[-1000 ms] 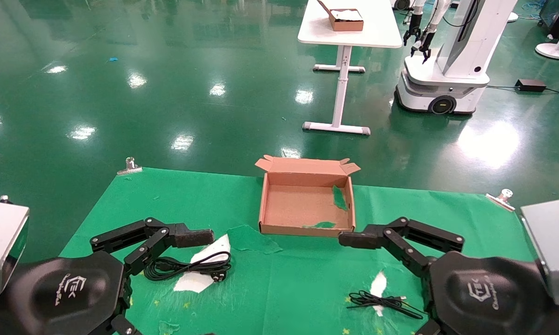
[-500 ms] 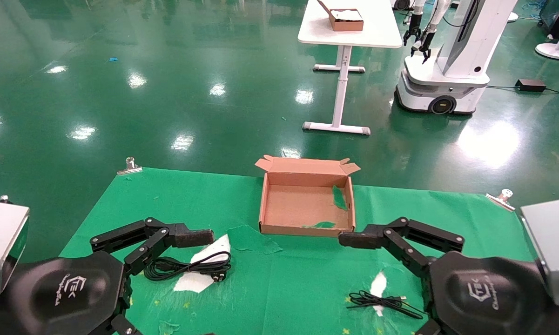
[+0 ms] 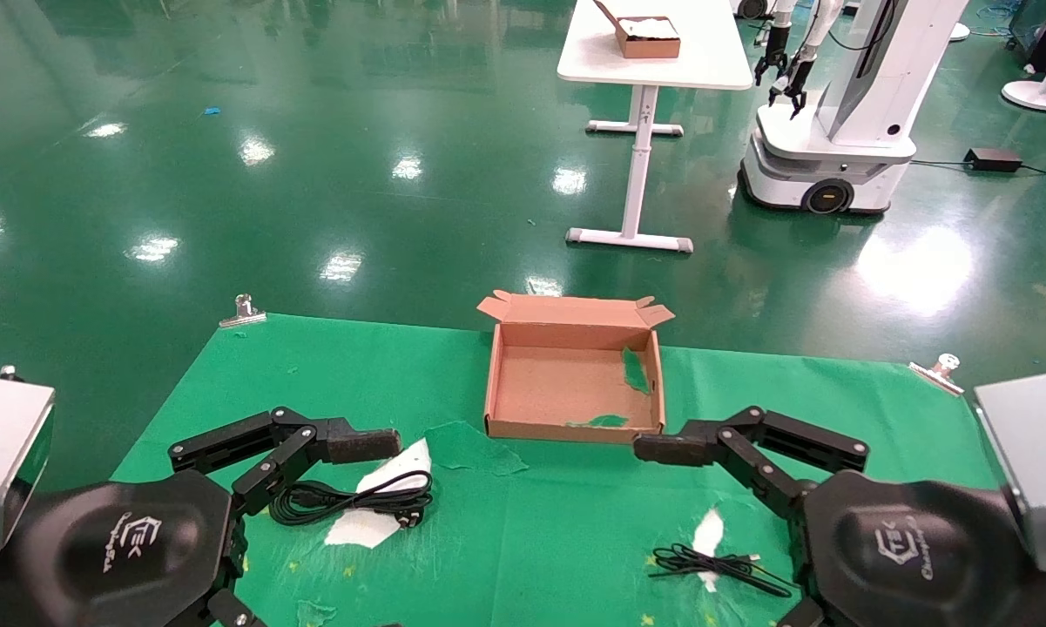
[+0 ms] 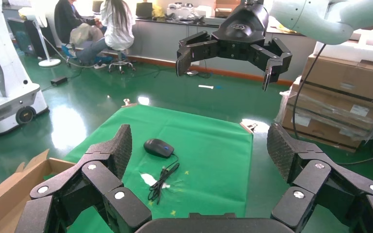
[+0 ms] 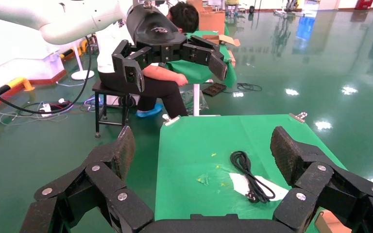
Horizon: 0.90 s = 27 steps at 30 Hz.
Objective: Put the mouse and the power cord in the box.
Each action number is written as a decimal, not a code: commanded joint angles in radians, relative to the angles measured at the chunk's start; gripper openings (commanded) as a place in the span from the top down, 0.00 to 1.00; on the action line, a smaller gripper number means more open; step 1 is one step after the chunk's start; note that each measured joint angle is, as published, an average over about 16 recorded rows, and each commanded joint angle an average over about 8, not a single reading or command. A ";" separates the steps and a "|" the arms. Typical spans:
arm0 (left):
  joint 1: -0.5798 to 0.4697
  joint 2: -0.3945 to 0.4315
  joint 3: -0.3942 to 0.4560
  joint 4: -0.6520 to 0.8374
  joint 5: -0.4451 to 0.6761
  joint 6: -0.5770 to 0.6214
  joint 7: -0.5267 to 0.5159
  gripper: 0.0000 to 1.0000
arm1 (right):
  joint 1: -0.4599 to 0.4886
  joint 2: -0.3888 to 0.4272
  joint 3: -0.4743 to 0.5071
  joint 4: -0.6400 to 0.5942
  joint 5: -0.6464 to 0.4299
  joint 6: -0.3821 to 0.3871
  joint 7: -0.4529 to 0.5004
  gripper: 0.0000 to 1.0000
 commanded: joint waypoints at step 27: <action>-0.006 -0.006 0.001 -0.007 0.013 0.005 0.008 0.00 | -0.003 0.003 -0.005 0.003 -0.012 0.000 0.002 0.00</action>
